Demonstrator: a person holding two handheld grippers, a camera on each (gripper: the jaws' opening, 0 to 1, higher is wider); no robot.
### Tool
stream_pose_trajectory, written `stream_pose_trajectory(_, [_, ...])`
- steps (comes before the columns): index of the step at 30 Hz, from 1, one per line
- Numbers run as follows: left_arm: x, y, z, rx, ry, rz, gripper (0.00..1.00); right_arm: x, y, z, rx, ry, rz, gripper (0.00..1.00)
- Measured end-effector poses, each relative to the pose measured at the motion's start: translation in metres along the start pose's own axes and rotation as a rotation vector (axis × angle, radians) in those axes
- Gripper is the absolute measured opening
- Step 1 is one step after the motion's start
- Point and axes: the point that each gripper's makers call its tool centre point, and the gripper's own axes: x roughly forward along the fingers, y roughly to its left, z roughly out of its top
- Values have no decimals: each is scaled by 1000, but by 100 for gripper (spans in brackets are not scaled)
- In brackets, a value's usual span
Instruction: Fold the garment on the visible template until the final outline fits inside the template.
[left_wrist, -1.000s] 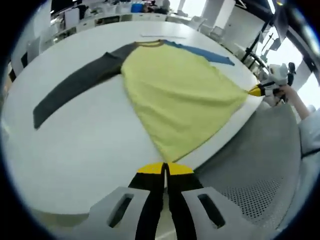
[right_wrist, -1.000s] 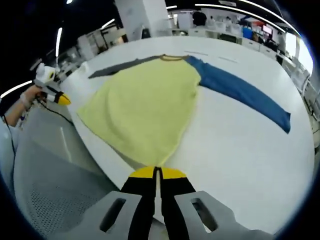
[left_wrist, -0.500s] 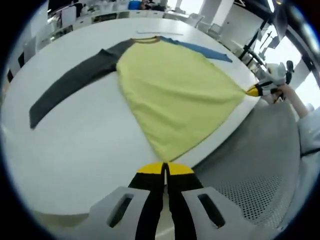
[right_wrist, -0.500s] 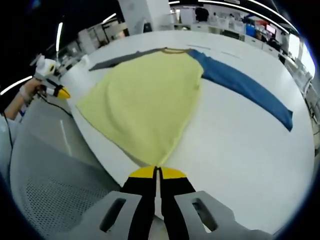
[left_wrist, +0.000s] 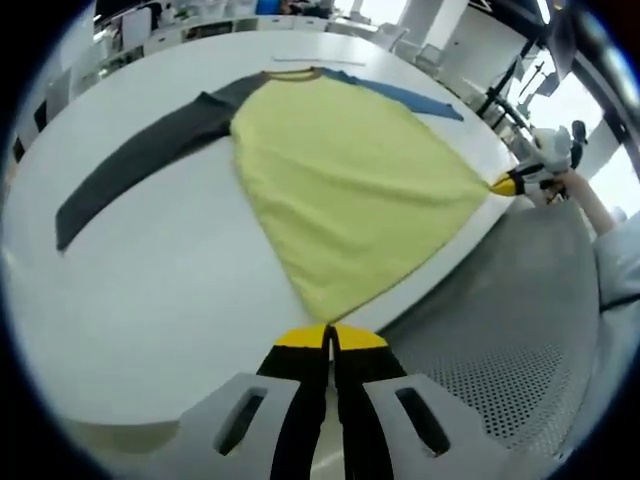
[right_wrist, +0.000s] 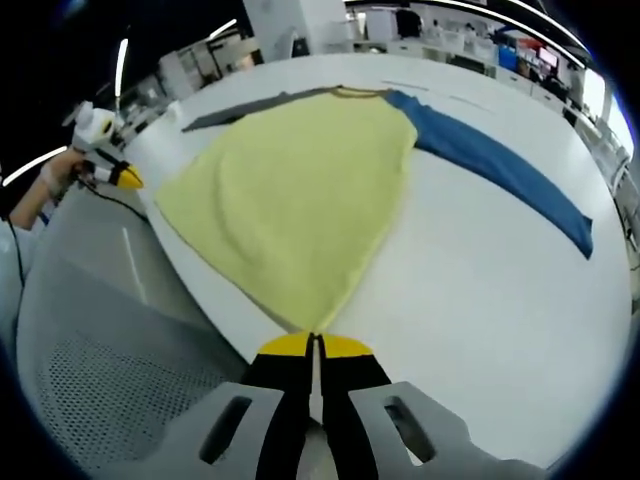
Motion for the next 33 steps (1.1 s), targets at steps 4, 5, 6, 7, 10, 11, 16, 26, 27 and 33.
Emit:
stream_pose_trajectory(4, [0,0,-1,-1,2,-2,0,1,0,-2,8,1,3,3])
stream_pose_trajectory(5, [1,0,-1,-1,2,-1,0,1,-1,-2,10,2,5,3])
stream_pose_trajectory(6, [1,0,-1,-1,3,0,0,2,-1,-1,11,2,5,3])
stream_pose_trajectory(7, [1,0,-2,0,5,1,0,2,-1,-1,10,5,5,3])
stream_pose_trajectory(10, [2,0,-2,-3,3,2,0,5,-2,-2,6,10,3,3])
stream_pose_trajectory(11, [2,-1,-2,-6,3,-1,0,5,-2,-2,5,12,3,3])
stream_pose_trajectory(16, [3,-1,-3,-5,7,0,0,9,-4,-4,11,18,3,3])
stream_pose_trajectory(26, [5,-4,-2,-1,8,-6,0,10,-4,-4,-6,12,4,3])
stream_pose_trajectory(27, [5,-4,-1,-1,7,-7,0,10,-4,-4,-13,11,1,4])
stream_pose_trajectory(33, [6,-5,0,4,6,-6,0,7,-6,4,-33,-13,-7,6])
